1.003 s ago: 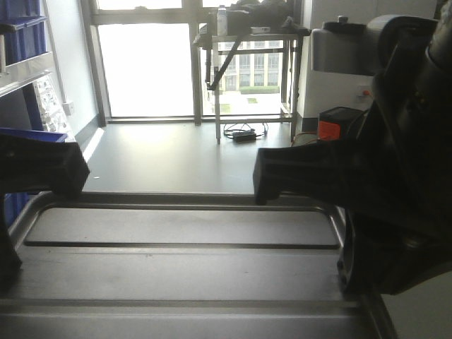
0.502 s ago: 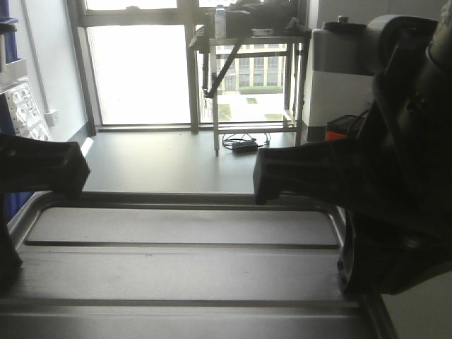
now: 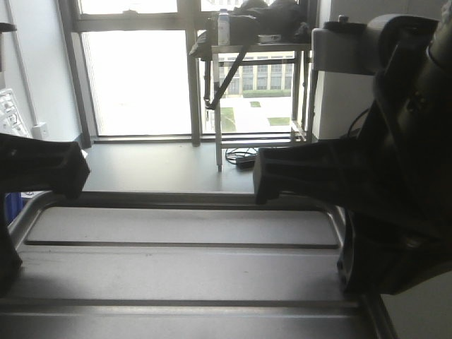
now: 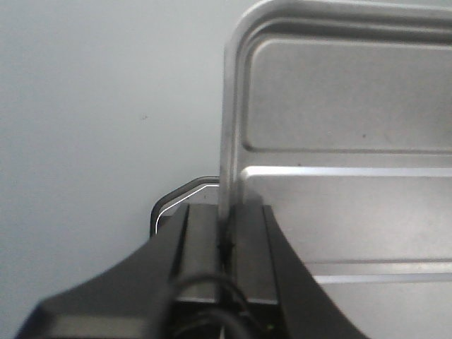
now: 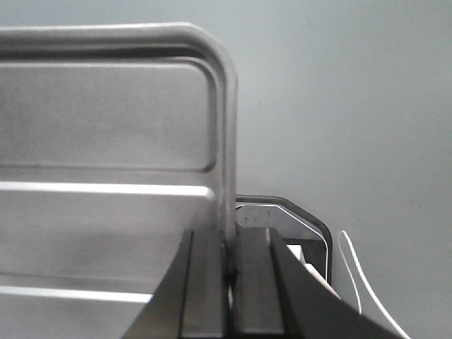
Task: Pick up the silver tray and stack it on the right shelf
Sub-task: 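Hold the tray level in both grippers while the base drives away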
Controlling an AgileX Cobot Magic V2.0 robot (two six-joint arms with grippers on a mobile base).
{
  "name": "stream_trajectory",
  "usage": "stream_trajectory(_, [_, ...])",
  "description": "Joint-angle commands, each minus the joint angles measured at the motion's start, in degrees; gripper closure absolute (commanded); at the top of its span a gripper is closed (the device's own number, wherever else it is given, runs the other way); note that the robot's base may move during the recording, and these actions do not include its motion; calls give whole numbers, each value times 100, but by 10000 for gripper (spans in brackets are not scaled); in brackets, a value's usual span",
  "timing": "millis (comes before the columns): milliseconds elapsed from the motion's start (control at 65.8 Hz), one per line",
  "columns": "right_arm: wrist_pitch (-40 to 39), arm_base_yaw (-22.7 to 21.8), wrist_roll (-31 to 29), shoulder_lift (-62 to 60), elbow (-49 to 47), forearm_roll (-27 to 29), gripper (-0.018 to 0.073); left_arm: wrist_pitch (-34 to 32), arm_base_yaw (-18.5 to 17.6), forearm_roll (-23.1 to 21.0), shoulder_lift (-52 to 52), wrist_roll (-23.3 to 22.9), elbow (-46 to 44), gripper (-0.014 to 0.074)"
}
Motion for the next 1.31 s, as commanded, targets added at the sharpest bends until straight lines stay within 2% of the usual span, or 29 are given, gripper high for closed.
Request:
stream_trajectory(0, [125, -13, -14, -140, -100, -276, 492, 161, -12, 211, -93, 6, -141, 689])
stream_trajectory(1292, [125, -13, -14, -140, -100, -276, 492, 161, -12, 211, -93, 6, -141, 689])
